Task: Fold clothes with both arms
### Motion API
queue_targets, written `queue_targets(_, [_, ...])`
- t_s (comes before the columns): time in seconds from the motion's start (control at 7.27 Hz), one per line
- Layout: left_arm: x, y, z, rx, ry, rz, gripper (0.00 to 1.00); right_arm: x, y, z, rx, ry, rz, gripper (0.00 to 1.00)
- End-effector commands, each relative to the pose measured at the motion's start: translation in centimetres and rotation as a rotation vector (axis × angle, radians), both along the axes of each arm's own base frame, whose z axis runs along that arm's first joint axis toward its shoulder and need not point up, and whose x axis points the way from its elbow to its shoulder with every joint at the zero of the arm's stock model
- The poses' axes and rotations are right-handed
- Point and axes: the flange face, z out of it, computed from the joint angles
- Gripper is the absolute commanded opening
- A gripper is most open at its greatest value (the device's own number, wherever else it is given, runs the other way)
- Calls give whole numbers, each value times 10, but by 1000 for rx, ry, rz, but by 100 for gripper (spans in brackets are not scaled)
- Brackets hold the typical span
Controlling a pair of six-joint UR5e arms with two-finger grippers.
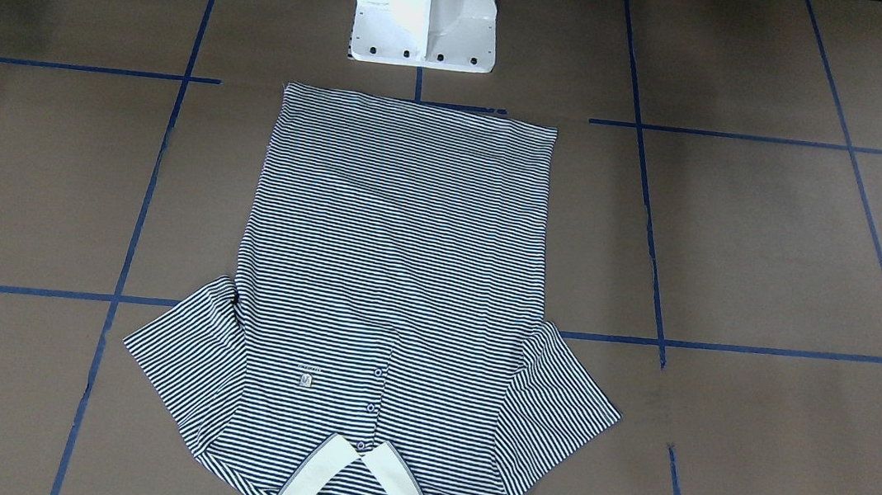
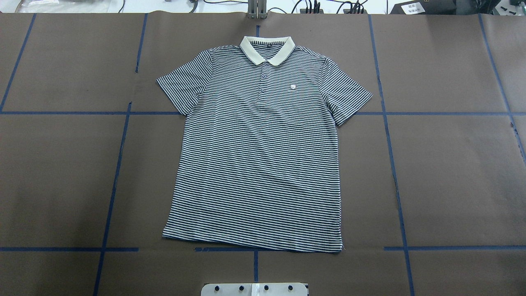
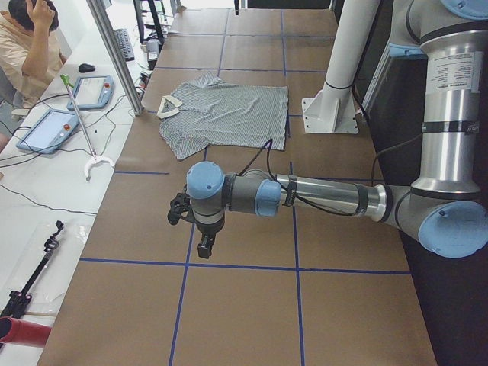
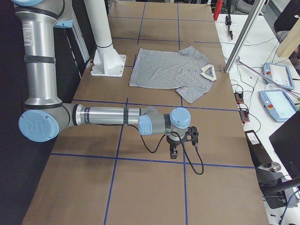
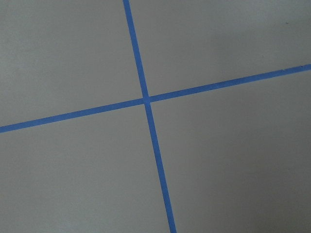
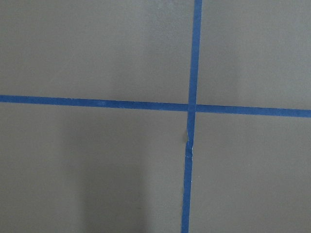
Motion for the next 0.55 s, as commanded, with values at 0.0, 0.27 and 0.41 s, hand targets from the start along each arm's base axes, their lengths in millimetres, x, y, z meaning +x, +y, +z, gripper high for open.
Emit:
queue_targets(0.0, [-11, -4, -7, 13, 2, -23, 100, 0, -2, -5, 10, -1, 1, 100])
queue_targets(0.27, [-11, -11, -22, 51, 1, -22, 100, -2, -8, -12, 36, -16, -1, 100])
queue_targets(0.41, [-10, -11, -16, 47, 1, -20, 100, -6, -16, -29, 67, -40, -9, 100])
